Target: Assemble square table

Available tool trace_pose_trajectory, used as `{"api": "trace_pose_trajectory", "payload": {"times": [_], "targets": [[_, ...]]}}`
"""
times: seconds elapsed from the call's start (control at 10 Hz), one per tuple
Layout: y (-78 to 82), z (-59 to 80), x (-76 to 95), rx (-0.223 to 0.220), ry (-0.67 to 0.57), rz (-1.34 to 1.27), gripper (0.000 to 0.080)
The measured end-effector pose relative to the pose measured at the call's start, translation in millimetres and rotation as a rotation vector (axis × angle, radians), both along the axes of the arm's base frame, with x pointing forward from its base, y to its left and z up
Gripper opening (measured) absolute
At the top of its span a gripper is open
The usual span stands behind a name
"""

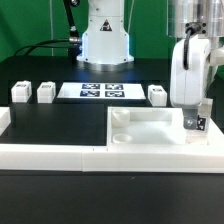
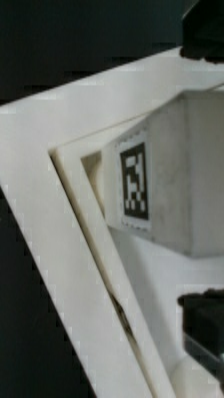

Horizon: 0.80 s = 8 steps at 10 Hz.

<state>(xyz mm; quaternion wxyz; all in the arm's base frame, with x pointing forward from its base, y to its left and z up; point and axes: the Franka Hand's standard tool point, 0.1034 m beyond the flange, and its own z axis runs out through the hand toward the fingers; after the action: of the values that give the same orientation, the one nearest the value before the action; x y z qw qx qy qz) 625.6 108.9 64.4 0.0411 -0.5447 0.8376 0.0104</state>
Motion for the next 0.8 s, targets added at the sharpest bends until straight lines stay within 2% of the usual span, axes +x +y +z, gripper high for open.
{"api": "trace_pose_trajectory", "payload": {"times": [0.4, 0.6, 0.7, 0.8], "targets": [[0.6, 2.9, 0.7, -0.001, -0.010, 0.066, 0.0649], [0.7, 33.1, -10.5, 0.021, -0.041, 0.214, 0.0649], [1.1, 49.8, -7.8, 0.020, -0.067, 0.339, 0.0649], [4.5, 49.7, -13.5, 0.012, -0.071, 0.440, 0.0649]]}}
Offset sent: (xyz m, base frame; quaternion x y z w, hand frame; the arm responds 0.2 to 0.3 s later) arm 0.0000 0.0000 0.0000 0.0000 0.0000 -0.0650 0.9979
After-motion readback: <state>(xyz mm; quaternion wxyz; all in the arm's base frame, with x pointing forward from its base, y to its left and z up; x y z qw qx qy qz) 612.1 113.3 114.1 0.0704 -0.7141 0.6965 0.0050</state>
